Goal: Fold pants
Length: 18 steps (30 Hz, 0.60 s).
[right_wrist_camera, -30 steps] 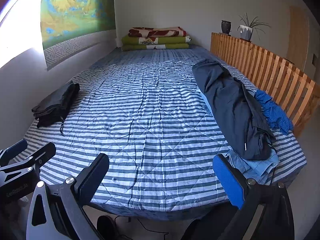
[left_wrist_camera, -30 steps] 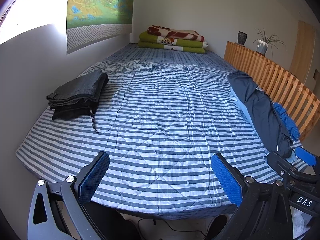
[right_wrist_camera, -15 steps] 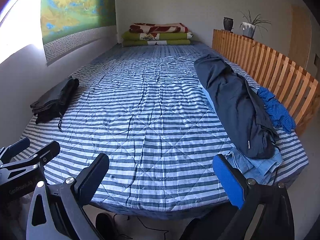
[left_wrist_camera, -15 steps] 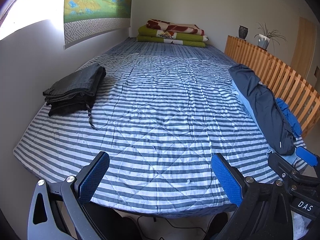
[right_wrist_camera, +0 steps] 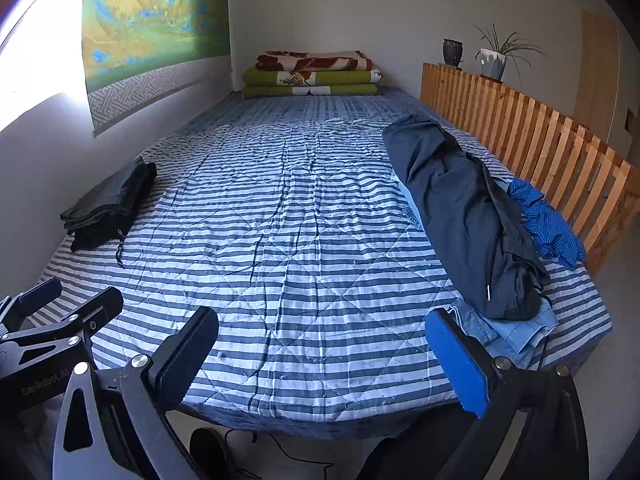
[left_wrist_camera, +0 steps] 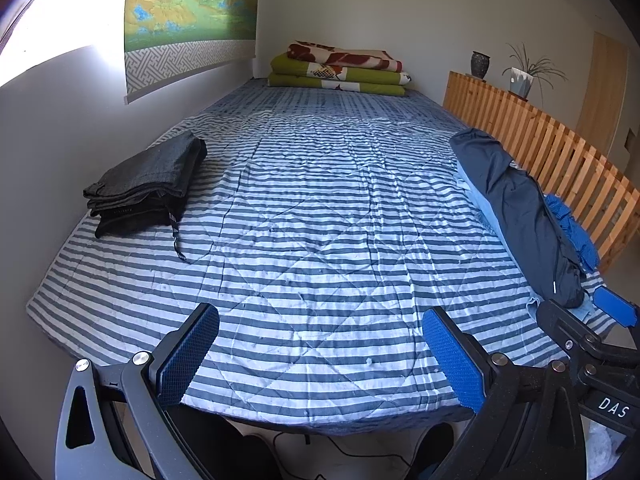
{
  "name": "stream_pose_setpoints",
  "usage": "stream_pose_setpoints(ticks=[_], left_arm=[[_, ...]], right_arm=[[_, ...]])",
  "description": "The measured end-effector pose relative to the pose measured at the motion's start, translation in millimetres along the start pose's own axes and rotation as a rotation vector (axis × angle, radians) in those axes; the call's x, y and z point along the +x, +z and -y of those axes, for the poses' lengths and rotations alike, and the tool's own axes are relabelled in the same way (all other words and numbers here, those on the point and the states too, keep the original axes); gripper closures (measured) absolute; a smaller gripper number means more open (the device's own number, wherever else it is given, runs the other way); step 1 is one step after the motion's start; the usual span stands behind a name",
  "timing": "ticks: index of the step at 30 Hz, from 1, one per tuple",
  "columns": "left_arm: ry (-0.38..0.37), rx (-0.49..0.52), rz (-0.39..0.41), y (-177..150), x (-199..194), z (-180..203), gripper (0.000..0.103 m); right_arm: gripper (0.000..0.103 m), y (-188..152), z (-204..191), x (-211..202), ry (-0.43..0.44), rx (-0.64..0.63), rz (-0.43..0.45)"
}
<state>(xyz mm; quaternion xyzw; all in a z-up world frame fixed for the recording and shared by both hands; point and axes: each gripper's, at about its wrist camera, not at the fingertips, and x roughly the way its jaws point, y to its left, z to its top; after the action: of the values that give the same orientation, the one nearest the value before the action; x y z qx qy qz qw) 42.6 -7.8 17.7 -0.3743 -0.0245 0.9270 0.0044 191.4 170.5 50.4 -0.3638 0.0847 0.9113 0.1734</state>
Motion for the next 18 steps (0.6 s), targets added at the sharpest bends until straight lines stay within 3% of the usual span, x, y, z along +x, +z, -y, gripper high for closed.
stream_pose_setpoints(ticks=[18], left_arm=[[0.002,0.029,-0.046,9,30,16,0.000]], right_arm=[[0.002,6,47,35,-0.026,0.068,-0.036]])
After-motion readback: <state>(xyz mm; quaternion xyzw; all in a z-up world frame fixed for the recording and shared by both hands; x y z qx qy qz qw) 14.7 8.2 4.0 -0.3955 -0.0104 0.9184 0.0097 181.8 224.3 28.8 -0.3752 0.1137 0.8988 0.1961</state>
